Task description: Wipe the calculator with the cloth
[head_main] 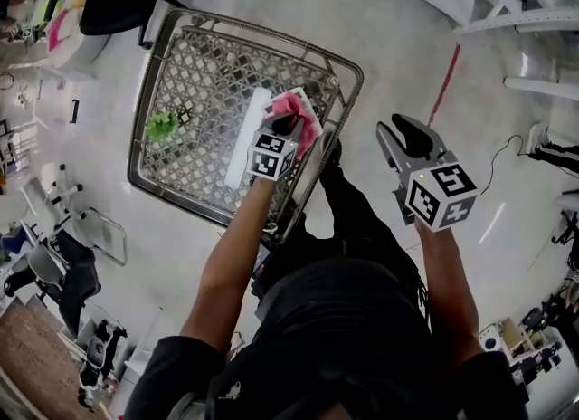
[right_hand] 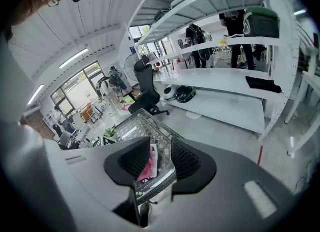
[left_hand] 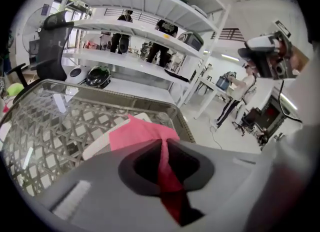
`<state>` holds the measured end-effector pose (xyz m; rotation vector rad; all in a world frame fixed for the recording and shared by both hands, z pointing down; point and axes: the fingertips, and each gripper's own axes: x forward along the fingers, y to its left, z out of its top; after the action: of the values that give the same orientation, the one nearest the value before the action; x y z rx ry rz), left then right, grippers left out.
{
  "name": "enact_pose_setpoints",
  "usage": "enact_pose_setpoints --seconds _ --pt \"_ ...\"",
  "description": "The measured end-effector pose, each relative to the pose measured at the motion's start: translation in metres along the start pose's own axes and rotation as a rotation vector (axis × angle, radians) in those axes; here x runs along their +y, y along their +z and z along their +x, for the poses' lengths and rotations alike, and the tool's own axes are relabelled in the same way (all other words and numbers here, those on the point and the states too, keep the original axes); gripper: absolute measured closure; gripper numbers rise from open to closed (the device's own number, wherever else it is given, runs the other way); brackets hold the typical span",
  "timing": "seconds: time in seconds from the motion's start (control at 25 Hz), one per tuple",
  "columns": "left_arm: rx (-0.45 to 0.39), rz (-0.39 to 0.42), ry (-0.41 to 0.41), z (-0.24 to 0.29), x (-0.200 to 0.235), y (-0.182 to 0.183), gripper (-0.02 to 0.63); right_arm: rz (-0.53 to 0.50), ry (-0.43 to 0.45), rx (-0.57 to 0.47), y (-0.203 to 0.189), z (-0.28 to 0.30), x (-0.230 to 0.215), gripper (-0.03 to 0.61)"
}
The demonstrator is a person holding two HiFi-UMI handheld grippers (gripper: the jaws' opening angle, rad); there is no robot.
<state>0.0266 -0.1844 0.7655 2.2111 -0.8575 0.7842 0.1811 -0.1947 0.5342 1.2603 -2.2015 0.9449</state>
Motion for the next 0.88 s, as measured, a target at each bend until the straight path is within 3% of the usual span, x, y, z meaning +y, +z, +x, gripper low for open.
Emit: enact_pose_setpoints --seconds 0.36,0.88 --pt "0.026 0.074 -0.094 0.035 -0.048 0.013 0.526 0.014 -0.006 0.018 -0.006 0.004 -0.007 0.462" --pt "0.029 0.033 -0.052 0.005 -0.022 -0.012 0.526 -0.004 0.02 0.034 -0.004 0.016 0.01 0.462"
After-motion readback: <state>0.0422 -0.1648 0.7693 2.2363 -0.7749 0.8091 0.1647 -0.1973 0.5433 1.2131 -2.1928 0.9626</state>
